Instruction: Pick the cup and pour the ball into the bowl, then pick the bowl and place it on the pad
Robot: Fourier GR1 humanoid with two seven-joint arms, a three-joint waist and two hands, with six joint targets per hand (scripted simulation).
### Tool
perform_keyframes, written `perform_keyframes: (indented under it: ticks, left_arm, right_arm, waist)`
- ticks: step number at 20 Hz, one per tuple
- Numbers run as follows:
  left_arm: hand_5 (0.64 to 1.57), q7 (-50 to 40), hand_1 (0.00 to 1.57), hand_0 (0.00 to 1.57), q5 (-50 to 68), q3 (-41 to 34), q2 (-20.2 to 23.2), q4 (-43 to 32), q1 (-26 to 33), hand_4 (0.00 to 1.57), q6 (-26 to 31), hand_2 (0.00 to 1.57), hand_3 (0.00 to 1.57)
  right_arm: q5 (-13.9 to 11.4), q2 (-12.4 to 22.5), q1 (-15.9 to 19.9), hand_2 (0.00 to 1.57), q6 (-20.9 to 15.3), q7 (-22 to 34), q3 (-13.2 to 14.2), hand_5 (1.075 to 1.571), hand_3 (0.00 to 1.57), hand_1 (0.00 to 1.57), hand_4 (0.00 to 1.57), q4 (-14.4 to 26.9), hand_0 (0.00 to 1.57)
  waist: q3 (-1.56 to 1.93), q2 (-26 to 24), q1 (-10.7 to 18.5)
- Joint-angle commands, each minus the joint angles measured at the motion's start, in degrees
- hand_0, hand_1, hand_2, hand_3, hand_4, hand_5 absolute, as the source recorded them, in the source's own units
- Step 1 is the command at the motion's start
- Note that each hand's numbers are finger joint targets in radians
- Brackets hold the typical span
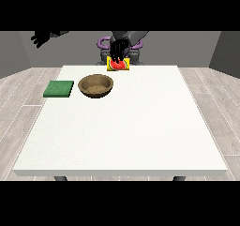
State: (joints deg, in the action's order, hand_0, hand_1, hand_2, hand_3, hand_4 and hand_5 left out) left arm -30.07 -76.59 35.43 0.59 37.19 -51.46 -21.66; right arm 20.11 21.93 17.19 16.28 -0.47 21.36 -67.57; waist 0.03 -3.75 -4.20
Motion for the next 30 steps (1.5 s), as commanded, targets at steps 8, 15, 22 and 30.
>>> perform_keyframes:
  ticks: [8, 15, 22, 30]
  left_arm:
    - [1.568, 4.9, 0.0, 0.0, -9.1, 5.8, 0.8, 0.9, -3.0, 0.97, 10.6, 1.49, 1.57]
    - [1.512, 6.8, 1.51, 1.51, -17.3, 11.0, 2.9, -3.1, -2.9, 1.26, 17.7, 1.57, 1.57]
    - [1.489, 8.1, 1.51, 1.51, -21.3, 6.9, 2.2, -1.5, -6.6, 1.29, 22.0, 1.57, 1.57]
    - [1.544, 10.7, 1.33, 1.33, -4.8, -7.8, 4.1, 9.6, 3.1, 1.02, 7.5, 1.57, 1.57]
  right_arm:
    - [0.6, -1.3, 2.8, 0.0, -1.4, -0.9, -0.1, 1.57, 0.3, 0.0, 0.47, 0.5, 0.0]
    - [1.5, -1.4, 2.4, 0.0, -2.1, 4.3, -1.4, 1.57, 0.29, 0.0, 0.47, -1.8, 0.0]
    - [2.2, -1.2, 1.0, 0.0, 1.5, 0.6, -1.5, 1.569, 0.3, 0.0, 0.5, -1.8, 0.0]
    - [1.2, -1.2, -0.8, 0.0, -3.6, 1.8, 0.5, 1.569, 0.32, 0.0, 0.53, -1.3, 0.0]
  waist:
    - [0.03, 3.0, 0.3]
    - [-0.04, -0.9, -1.9]
    - [-0.03, 2.1, -2.3]
    - [-0.24, -0.9, 5.8]
